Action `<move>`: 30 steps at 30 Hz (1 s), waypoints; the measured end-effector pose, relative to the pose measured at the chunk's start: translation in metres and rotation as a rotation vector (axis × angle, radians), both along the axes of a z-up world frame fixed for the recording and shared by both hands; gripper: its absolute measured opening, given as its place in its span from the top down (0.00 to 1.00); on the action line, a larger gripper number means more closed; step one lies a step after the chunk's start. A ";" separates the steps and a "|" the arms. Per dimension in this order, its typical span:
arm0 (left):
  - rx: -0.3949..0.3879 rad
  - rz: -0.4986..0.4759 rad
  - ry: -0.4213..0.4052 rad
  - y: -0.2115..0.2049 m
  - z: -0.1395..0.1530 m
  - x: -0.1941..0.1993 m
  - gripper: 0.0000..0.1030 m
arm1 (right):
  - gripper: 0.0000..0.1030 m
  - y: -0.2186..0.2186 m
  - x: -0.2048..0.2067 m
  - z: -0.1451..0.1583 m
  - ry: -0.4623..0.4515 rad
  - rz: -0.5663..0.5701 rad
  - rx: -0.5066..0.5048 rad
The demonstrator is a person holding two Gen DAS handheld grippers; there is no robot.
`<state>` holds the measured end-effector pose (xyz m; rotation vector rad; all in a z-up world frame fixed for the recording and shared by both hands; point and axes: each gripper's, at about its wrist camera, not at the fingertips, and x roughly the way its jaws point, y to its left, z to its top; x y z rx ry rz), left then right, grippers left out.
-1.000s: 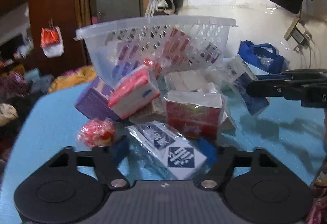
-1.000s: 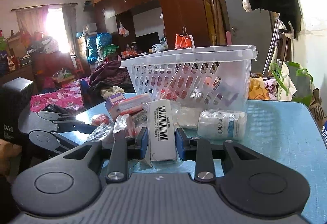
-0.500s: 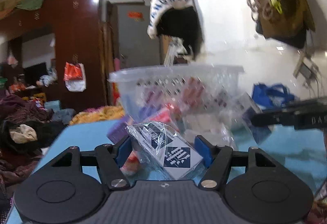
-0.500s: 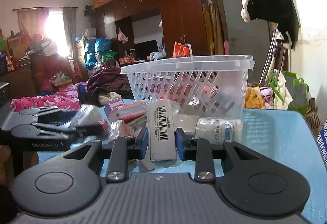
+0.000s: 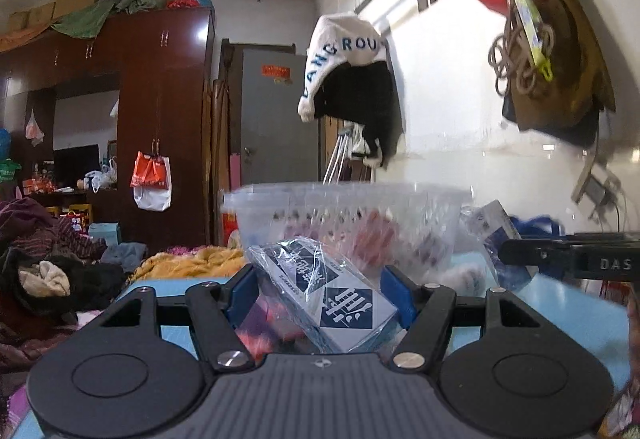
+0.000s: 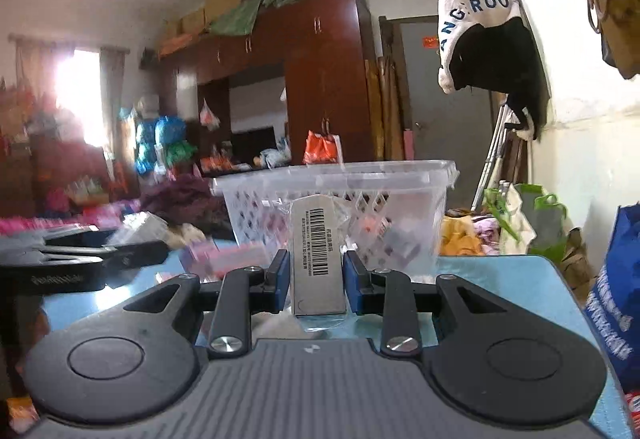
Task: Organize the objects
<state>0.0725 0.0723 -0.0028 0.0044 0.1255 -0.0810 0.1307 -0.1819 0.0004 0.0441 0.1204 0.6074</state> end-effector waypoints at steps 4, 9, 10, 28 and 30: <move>-0.009 -0.018 -0.015 -0.006 0.045 0.028 0.32 | 0.69 0.011 0.005 0.043 -0.164 -0.065 -0.041; -0.024 -0.039 0.050 -0.020 0.097 0.098 0.32 | 0.69 0.026 0.077 0.084 -0.070 -0.100 -0.098; -0.026 -0.036 0.078 -0.024 0.102 0.115 0.32 | 0.69 0.027 0.093 0.088 -0.033 -0.096 -0.103; -0.056 -0.020 0.220 -0.009 0.078 0.131 0.12 | 0.00 0.010 0.074 0.050 0.096 -0.155 -0.148; -0.042 -0.063 0.227 -0.010 0.060 0.095 0.12 | 0.00 0.013 0.080 0.027 0.204 -0.128 -0.219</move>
